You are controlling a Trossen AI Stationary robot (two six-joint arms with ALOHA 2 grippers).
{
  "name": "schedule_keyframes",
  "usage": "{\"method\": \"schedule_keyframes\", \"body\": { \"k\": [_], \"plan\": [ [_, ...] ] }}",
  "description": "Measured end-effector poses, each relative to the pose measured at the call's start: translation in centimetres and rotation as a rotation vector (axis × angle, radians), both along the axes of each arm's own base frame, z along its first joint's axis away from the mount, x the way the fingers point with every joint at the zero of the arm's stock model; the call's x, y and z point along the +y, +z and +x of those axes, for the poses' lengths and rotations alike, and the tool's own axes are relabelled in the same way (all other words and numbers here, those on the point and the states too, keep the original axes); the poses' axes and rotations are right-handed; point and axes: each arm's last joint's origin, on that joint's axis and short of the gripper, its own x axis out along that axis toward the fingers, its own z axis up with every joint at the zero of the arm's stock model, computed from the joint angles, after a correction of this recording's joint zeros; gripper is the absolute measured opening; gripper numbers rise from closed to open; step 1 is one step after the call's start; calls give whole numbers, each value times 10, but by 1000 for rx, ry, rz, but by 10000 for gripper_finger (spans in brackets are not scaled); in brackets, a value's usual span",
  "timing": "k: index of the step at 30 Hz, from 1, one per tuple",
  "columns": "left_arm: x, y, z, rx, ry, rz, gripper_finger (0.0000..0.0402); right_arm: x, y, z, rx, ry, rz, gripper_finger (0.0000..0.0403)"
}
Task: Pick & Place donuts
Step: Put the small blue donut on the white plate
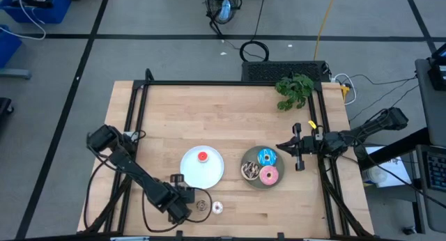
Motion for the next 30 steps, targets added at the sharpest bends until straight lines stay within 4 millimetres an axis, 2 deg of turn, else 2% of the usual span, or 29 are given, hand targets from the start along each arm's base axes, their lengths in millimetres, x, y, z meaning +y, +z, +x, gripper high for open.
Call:
{"method": "schedule_keyframes", "body": {
  "k": [3, 4, 10, 14, 19, 22, 26, 30],
  "plan": [
    [-3, 9, 3, 39, -25, 6, 19, 0, 0, 0, 2, 0, -1, 0],
    [-4, 14, 4, 50, -33, 1, 13, 0, 0, 0, 2, 0, -1, 0],
    [-12, 59, 12, 88, -84, 52, 20, 0, -1, 0, 9, 0, -2, 0],
    [-15, 103, 16, 84, -103, 93, 8, 0, -1, 0, 10, 0, -3, 0],
    [-12, 157, 17, 35, -109, 143, 29, 0, -1, 0, 10, 0, -3, 0],
    [-6, 182, 15, -5, -103, 197, 30, 0, -1, 0, 10, 0, -4, 0],
    [0, 198, 19, -76, -103, 205, 11, 0, -1, 0, 10, 0, -4, 0],
    [5, 197, 22, -79, -98, 229, 13, 0, -1, 0, 12, 0, -4, 0]
  ]
}}
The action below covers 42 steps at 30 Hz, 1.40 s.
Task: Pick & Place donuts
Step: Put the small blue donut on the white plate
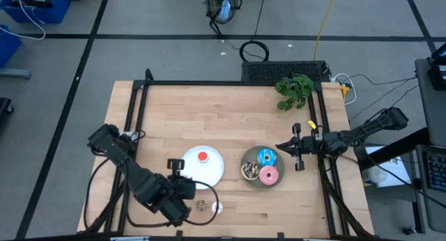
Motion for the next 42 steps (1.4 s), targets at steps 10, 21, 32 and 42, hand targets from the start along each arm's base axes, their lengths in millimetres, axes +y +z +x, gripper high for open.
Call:
{"method": "schedule_keyframes", "body": {
  "k": [10, 21, 32, 42],
  "plan": [
    [22, -52, 16, 106, 18, 69, 18, 0, 0, 0, 0, 0, 0, 0],
    [62, -146, 33, 141, 14, -12, 32, 0, 0, 0, 0, 0, -1, 0],
    [90, -186, 28, 194, 85, -116, 15, 0, 0, 0, 1, 0, -2, 0],
    [91, -186, 29, 195, 133, -151, 149, 0, 0, 0, 0, 0, -2, 0]
  ]
}}
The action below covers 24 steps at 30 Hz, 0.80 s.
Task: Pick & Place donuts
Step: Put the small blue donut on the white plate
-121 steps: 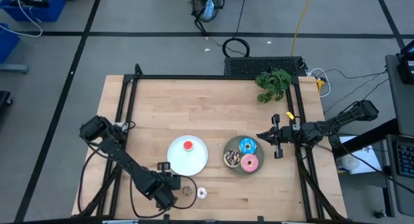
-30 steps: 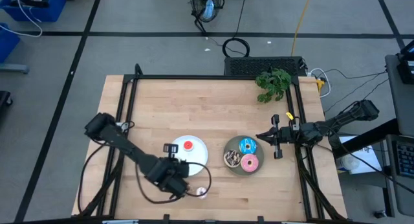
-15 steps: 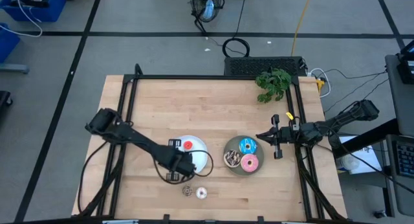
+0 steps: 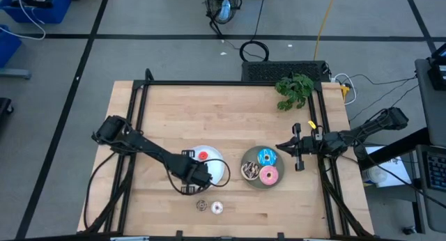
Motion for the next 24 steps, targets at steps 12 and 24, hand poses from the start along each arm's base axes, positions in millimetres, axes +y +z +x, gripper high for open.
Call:
{"method": "schedule_keyframes", "body": {
  "k": [12, 24],
  "plan": [
    [-3, 45, 19, -17, 5, 1, 227, 0, 0, 0, 0, 0, 1, 0],
    [-12, 40, 13, 3, -166, 21, 134, 0, 0, 0, 1, 0, 2, 0]
  ]
}}
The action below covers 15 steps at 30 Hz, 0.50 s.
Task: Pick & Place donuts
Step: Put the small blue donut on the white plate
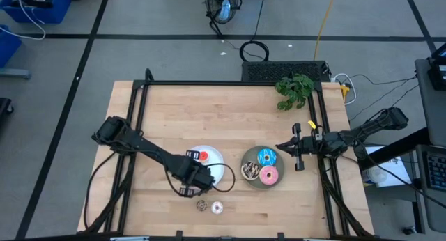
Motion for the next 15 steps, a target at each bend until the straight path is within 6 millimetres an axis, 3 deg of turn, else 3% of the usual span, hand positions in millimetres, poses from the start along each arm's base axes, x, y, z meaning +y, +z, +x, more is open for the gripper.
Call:
{"method": "schedule_keyframes", "body": {
  "k": [5, 7, 9, 15],
  "plan": [
    [-1, 0, 0, 12, -18, -21, 24, 0, 0, 0, 0, 0, -1, 0],
    [-1, 0, 0, 10, 1, -22, 13, 0, 0, 0, 0, 0, -1, 0],
    [0, 0, 0, 6, 21, -28, 28, 0, 0, 0, 0, 0, -1, 0],
    [1, 0, 1, -2, 48, -18, 123, 0, 0, 0, 0, 0, 0, 0]
  ]
}}
